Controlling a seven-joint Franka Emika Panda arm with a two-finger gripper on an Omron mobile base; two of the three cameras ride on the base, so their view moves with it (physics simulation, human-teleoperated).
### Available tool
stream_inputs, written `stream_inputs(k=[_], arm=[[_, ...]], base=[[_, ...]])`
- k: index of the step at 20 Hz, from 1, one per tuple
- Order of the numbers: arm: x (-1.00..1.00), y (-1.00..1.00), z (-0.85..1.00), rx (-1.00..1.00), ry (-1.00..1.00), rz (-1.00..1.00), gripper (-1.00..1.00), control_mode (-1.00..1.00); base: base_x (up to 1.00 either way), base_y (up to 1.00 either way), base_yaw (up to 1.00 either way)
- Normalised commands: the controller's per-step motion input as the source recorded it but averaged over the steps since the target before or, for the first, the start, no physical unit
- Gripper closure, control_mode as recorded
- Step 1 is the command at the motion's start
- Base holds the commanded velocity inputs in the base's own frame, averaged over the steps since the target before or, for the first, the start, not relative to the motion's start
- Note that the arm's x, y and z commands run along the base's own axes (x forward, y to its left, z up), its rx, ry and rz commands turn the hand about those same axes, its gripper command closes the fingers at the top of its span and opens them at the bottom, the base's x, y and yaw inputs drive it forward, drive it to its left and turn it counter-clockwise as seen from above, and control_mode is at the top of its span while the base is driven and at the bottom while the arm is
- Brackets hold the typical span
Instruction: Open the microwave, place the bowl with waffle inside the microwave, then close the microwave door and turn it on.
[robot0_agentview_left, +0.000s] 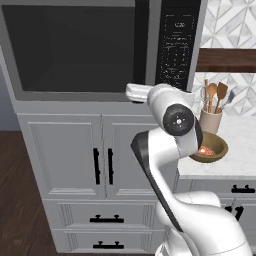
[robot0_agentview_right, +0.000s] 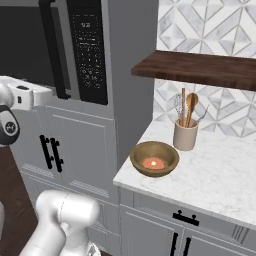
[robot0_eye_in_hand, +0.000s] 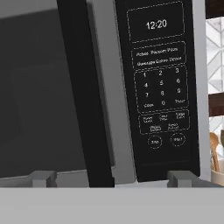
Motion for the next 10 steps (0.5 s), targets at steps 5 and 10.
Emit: stream_inputs(k=[5,10], arm=[[0.03,0.1,0.44,0.0,-0.1,-0.01,-1.0,-1.0],[0.07,0.1,0.4,0.0,0.05,0.0,-1.0,-1.0]], base=[[0.0,0.0,0.0],[0.0,0.0,0.0]])
